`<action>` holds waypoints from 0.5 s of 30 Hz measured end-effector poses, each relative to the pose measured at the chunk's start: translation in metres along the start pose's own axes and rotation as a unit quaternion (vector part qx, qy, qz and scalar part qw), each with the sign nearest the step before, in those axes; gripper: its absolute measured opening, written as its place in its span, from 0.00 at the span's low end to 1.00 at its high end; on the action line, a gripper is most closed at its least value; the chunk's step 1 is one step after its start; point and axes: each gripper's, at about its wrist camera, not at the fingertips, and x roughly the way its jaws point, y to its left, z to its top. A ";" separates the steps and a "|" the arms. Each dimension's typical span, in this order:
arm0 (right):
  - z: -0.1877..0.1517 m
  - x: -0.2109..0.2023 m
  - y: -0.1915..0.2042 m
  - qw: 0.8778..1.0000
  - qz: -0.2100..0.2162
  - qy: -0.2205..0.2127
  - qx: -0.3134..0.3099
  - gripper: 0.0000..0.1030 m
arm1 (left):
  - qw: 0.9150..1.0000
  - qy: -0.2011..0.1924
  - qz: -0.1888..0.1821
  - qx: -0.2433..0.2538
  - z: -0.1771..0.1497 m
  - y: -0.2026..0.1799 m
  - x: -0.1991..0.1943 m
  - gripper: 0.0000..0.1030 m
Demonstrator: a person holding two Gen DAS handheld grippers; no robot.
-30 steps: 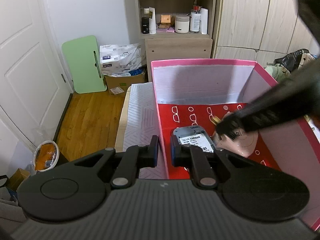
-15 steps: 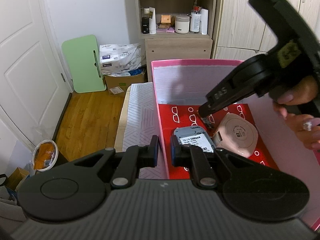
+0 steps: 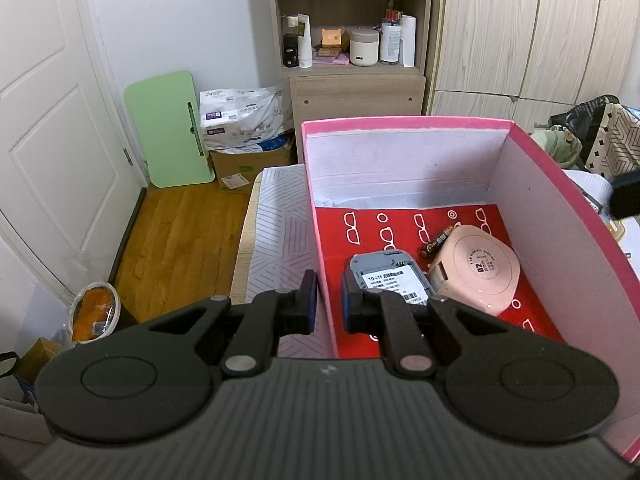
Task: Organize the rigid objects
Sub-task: 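Move the right gripper back to the table over the purple starfish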
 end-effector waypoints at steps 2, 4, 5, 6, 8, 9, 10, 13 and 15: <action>-0.013 -0.015 -0.013 1.000 -0.014 -0.007 0.011 0.25 | 1.000 0.001 0.001 0.002 0.000 -0.001 0.000 0.11; -0.026 -0.025 -0.025 0.999 -0.028 -0.010 0.020 0.29 | 1.000 0.001 0.003 0.004 0.000 -0.002 0.000 0.11; -0.033 -0.028 -0.031 0.999 -0.036 -0.011 0.026 0.29 | 1.000 0.001 0.004 0.005 0.000 -0.003 0.000 0.11; -0.040 -0.028 -0.035 0.999 -0.044 -0.010 0.028 0.30 | 1.000 0.002 0.005 0.006 0.000 -0.003 0.000 0.11; -0.054 -0.028 -0.045 0.998 -0.057 -0.006 0.033 0.32 | 1.000 0.003 0.007 0.008 0.001 -0.004 0.000 0.11; -0.061 -0.026 -0.050 0.997 -0.062 -0.002 0.039 0.34 | 1.000 0.004 0.008 0.010 0.001 -0.004 0.000 0.11; -0.069 -0.024 -0.056 0.997 -0.064 0.002 0.046 0.34 | 1.000 0.004 0.009 0.011 0.001 -0.005 0.001 0.11; -0.089 -0.014 -0.074 0.995 -0.067 0.019 0.077 0.35 | 1.000 0.004 0.010 0.013 0.001 -0.005 0.001 0.11; -0.104 -0.009 -0.084 0.993 -0.073 0.027 0.091 0.36 | 1.000 0.005 0.010 0.013 0.001 -0.005 0.001 0.11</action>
